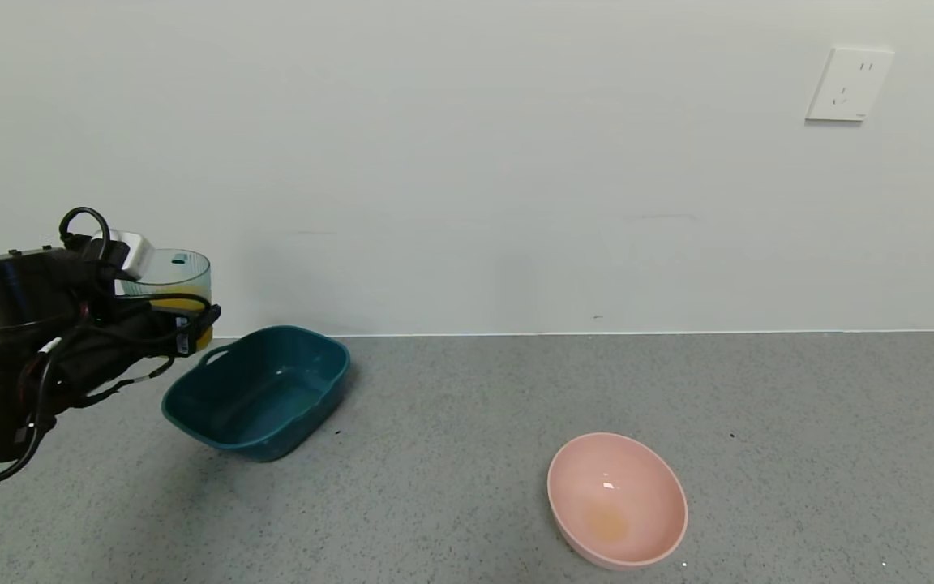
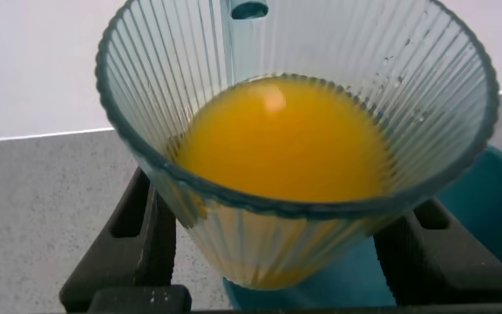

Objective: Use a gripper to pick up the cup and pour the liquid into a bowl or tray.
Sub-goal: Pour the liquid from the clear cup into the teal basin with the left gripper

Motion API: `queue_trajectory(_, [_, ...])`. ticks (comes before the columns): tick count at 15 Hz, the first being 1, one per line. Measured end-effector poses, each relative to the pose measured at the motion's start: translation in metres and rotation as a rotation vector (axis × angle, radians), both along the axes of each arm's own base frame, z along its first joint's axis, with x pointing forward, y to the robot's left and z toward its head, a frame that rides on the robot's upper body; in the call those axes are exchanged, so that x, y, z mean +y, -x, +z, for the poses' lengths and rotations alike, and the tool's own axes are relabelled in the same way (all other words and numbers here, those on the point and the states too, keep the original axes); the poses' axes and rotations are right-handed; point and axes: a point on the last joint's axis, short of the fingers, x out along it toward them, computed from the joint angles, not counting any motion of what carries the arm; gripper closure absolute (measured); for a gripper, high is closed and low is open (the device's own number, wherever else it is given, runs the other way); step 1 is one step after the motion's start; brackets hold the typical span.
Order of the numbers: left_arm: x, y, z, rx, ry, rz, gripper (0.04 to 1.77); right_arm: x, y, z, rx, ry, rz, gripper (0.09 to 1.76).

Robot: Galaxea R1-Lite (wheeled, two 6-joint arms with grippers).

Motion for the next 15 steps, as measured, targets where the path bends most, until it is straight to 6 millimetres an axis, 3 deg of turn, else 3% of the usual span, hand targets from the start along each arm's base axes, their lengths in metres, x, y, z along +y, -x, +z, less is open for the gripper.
queue_trajectory(8, [0.001, 0.002, -0.012, -0.01, -0.239, -0.088, 0.53, 0.0, 0.0, 0.0, 0.0, 0.0, 0.0, 0.14])
queue_trajectory(15, [0.002, 0.004, -0.021, 0.037, -0.321, -0.1, 0.53, 0.0, 0.0, 0.0, 0.0, 0.0, 0.0, 0.14])
